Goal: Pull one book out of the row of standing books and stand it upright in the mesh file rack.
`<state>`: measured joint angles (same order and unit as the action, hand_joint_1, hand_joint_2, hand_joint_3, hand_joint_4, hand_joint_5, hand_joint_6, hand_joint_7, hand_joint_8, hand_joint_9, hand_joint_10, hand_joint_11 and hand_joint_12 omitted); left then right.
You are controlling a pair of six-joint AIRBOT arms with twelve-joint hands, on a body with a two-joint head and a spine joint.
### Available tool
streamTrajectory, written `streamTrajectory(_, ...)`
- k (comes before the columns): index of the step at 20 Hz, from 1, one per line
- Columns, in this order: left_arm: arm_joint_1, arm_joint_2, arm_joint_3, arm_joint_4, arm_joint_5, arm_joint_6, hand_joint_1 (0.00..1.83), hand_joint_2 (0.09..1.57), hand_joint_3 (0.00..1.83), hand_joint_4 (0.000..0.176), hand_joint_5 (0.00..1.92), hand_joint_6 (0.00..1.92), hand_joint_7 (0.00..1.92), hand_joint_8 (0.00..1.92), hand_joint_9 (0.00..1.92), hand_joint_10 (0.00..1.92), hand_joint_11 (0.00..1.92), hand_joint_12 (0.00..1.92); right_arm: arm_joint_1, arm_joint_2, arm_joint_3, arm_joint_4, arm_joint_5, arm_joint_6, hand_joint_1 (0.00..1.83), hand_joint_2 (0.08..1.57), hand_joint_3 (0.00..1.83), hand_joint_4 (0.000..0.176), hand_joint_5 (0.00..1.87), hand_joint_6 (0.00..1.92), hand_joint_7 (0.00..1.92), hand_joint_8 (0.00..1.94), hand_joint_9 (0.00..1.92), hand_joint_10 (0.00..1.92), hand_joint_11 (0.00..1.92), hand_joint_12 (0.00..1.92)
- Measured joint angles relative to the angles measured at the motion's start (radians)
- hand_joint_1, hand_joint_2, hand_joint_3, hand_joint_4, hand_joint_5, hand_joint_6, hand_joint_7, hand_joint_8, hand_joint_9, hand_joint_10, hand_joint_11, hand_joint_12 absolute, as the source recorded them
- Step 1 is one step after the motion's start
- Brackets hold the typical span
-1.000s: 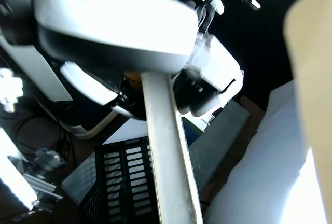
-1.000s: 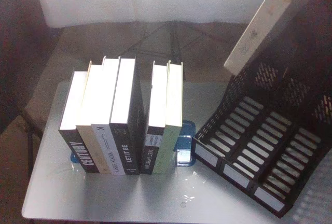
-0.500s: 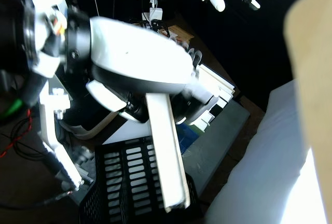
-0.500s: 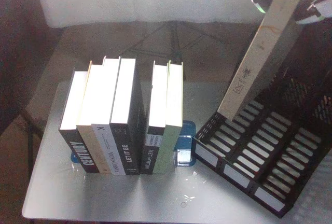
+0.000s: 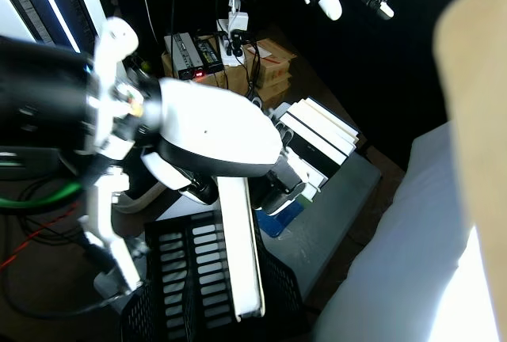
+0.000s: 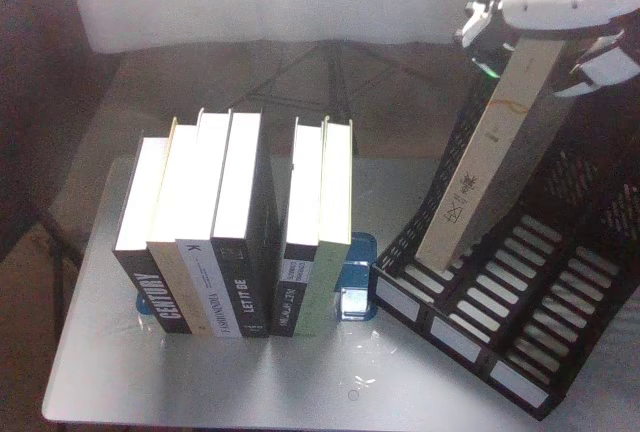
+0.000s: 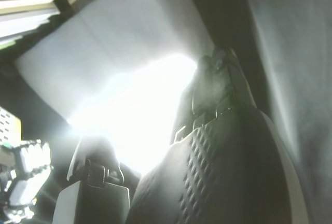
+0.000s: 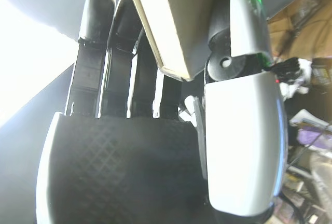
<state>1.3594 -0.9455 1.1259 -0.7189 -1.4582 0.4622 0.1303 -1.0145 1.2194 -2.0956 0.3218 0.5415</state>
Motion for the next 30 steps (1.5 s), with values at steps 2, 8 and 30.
streamTrajectory(2, 0.0, 0.0, 0.001, -0.004, 0.0, 0.0, 0.16, 1.38, 0.0, 0.009, 0.0, 0.0, 0.0, 0.0, 0.0, 0.0, 0.0, 0.0, -0.014, -0.017, 0.006, -0.04, -0.015, 0.002, 1.36, 1.19, 0.0, 0.0, 0.73, 1.13, 0.85, 1.24, 0.81, 1.51, 0.71, 1.69)
streamTrajectory(8, 0.0, -0.006, 0.011, -0.005, 0.007, -0.001, 0.13, 1.37, 0.0, 0.02, 0.0, 0.0, 0.0, 0.0, 0.0, 0.0, 0.0, 0.0, -0.055, -0.058, 0.055, -0.179, -0.036, 0.104, 1.36, 1.19, 0.0, 0.0, 0.8, 1.02, 0.84, 1.3, 0.79, 1.53, 0.73, 1.77)
streamTrajectory(30, -0.005, -0.037, 0.039, -0.003, 0.002, -0.018, 0.04, 1.36, 0.0, 0.052, 0.0, 0.0, 0.0, 0.0, 0.0, 0.0, 0.0, 0.0, -0.15, -0.232, 0.259, -0.34, -0.081, 0.229, 1.35, 1.2, 0.0, 0.0, 0.79, 1.14, 0.84, 1.29, 0.71, 1.52, 0.46, 1.76)
